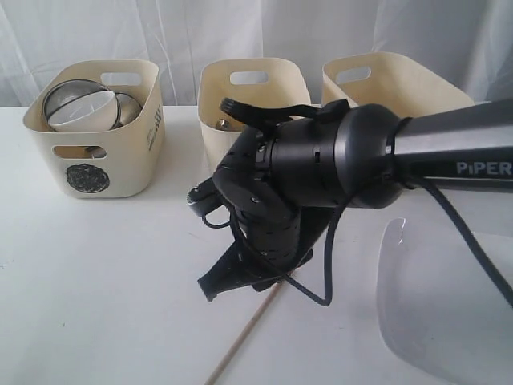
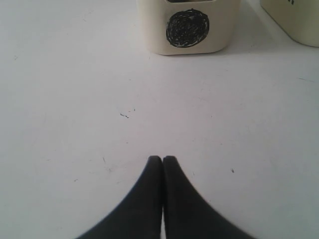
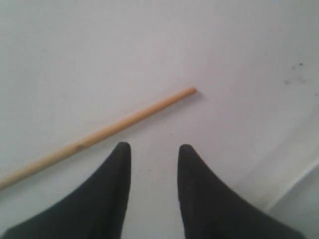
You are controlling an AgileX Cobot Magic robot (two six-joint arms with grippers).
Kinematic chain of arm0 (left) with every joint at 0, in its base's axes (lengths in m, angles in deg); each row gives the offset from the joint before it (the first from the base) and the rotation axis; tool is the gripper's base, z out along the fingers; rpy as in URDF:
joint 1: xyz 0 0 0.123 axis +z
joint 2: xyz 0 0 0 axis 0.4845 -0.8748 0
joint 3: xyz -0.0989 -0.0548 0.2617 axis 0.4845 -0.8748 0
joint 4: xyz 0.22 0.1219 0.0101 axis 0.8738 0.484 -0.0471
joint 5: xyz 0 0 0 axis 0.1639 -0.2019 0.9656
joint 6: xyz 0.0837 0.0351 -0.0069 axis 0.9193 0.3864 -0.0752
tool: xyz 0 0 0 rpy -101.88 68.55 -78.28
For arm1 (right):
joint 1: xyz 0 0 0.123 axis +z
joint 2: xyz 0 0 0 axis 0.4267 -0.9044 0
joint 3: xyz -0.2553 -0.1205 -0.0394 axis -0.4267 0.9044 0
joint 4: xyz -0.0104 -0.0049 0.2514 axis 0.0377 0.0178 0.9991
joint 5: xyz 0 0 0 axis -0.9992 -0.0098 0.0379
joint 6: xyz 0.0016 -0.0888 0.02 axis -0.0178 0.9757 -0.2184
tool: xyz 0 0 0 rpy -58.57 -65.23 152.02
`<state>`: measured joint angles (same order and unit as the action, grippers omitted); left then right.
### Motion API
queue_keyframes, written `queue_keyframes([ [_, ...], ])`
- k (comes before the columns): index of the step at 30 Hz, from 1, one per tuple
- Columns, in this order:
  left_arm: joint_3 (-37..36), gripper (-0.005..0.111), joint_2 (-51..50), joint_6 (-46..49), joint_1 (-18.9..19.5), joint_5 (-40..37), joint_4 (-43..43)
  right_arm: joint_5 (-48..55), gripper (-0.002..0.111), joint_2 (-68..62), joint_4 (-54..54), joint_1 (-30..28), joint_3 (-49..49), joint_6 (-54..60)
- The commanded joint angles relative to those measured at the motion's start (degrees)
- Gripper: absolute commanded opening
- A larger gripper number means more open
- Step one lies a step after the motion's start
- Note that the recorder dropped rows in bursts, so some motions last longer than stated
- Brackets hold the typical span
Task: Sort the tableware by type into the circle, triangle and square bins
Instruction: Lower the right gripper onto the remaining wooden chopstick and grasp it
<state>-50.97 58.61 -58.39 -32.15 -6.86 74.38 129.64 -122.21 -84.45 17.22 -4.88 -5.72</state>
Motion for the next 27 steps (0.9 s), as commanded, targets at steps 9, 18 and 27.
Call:
queue_keyframes([
  [9,-0.2,0.0,0.2,-0.1,-0.4,0.0,-0.6,-2.5,0.051,0.4,-3.5,-1.8,1.7,-8.8],
  [18,-0.2,0.0,0.2,-0.1,-0.4,0.0,-0.6,-19.6,0.049,1.2,0.6,-1.8,6.0,-72.4],
  [27,-0.2,0.0,0.2,-0.1,-0.4,0.0,-0.6,-26.7,0.049,-1.3,-3.0,-1.8,6.0,-69.3],
])
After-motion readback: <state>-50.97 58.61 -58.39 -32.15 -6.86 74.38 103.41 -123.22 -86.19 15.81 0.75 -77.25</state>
